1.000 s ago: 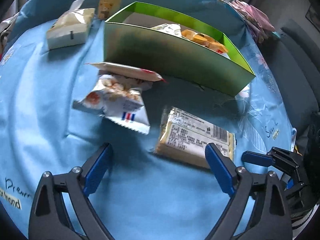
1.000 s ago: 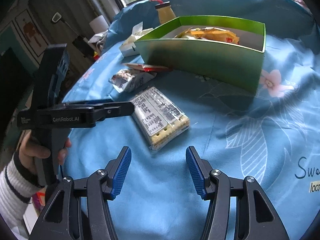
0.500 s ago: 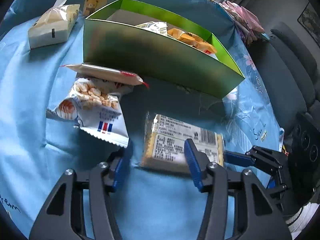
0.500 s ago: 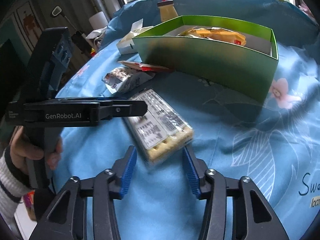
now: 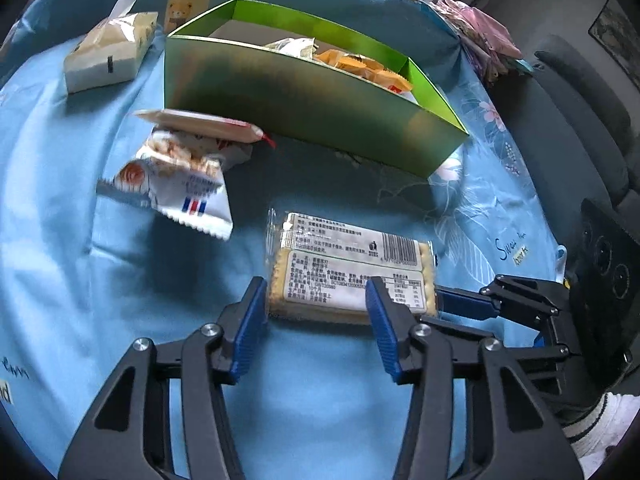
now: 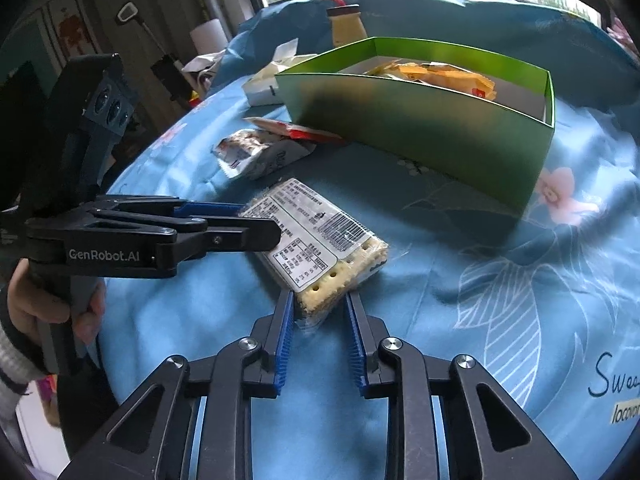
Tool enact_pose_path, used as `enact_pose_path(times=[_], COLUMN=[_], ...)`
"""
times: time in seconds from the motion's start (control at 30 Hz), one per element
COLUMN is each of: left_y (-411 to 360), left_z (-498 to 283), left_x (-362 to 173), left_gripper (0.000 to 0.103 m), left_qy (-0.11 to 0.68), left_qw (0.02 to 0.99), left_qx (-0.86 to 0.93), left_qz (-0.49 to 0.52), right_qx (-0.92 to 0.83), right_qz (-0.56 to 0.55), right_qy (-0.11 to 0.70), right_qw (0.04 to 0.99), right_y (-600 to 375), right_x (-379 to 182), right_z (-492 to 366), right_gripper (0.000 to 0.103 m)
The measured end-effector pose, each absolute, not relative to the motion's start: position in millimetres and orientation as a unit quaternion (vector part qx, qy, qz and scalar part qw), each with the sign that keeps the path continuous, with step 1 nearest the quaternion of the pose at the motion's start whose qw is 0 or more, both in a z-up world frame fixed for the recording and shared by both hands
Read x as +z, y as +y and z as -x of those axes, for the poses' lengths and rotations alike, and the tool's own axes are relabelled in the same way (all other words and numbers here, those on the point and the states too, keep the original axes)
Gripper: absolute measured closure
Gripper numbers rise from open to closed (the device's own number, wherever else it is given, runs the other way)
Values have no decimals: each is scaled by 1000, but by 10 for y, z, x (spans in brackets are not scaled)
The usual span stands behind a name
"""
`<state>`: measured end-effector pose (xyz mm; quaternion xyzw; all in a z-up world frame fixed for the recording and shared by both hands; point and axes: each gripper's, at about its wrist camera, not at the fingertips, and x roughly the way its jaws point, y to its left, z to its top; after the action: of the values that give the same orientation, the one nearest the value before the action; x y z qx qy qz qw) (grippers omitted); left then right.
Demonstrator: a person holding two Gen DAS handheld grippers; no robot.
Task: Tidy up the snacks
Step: 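Lift the cracker packet with the left gripper and carry it over the green box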
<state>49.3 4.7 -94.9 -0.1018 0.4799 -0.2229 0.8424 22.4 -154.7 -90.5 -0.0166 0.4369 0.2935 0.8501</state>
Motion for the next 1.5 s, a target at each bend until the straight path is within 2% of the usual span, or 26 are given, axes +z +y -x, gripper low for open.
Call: enact_pose_path(times=[0.67,1.5], left_y=[-78,-153], left_z=[-286,-1092], left_x=[-453,230], left_gripper=[54,54], left_qy=[437,396], left_qw=[871,889], left_qx=[-210,-217], left_qz=[85,77], right_qx=[310,305], right_qz=[3,-3], right_qy=[391,324], right_qw=[867,896], right_y=[-1732,-1890], right_x=[-499,109], right_z=[-49,-734], right_gripper=[76,76])
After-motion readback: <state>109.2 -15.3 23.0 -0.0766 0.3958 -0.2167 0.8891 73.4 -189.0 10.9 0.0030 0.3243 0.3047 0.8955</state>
